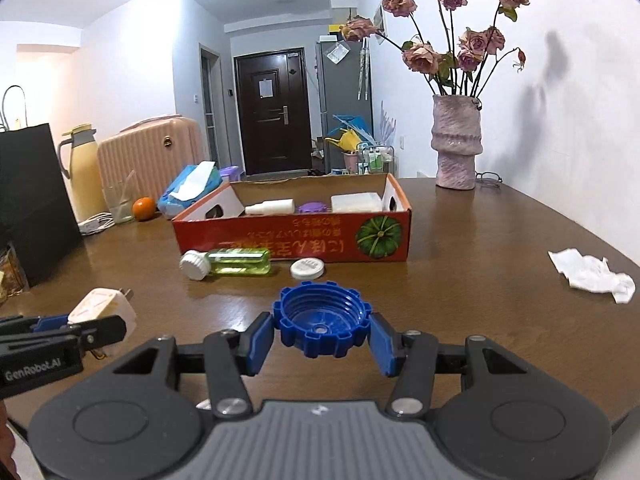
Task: Organize rigid objects
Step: 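Carry the cream cube and blue cap over the box with both grippers, then open both grippers to drop the cube and blue cap into the box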
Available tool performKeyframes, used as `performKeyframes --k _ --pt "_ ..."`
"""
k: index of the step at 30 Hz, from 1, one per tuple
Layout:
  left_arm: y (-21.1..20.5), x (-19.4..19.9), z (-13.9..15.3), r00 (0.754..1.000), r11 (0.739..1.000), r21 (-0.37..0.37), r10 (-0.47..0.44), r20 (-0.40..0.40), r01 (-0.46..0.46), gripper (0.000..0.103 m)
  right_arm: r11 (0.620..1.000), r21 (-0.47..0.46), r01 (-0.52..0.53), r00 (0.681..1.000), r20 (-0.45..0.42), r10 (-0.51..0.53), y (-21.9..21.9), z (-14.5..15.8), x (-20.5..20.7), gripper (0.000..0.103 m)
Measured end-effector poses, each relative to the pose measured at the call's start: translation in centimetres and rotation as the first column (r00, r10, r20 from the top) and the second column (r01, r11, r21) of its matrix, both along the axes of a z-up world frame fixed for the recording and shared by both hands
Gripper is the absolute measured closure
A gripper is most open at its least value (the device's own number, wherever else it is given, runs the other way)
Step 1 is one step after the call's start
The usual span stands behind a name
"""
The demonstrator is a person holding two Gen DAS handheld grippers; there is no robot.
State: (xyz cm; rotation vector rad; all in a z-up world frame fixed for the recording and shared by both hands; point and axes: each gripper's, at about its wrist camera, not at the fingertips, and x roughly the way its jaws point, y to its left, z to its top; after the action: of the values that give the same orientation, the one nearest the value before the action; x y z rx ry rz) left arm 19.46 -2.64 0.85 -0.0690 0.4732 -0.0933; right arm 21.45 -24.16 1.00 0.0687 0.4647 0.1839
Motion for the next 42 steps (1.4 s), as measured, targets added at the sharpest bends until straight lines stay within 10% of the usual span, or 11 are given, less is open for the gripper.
performKeyframes --k 12,21,30,42 --pt "-1.8 17.1 5.5 0.973 0.973 -0.040 -0.229 -0.023 0.228 0.063 0.994 -0.067 -0.082 0.994 0.074 0.086 -2.1 6.2 14.0 0.052" --pt "-4.1 30.9 2.9 0.942 0.958 -0.098 -0.282 -0.183 0.268 0.063 0.976 -0.089 -0.200 0.968 -0.173 0.182 -2.6 4.2 26.1 0.052" --pt "-5.6 34.6 -0.7 0.915 0.946 -0.113 -0.323 -0.242 0.304 0.060 0.975 -0.104 -0.195 0.963 -0.207 0.171 -1.8 0.9 28.7 0.038" --pt "-3.7 32.1 3.2 0.938 0.952 -0.100 -0.303 -0.171 0.289 0.047 0.985 -0.094 -0.147 0.983 -0.125 0.134 -3.0 4.2 26.6 0.037"
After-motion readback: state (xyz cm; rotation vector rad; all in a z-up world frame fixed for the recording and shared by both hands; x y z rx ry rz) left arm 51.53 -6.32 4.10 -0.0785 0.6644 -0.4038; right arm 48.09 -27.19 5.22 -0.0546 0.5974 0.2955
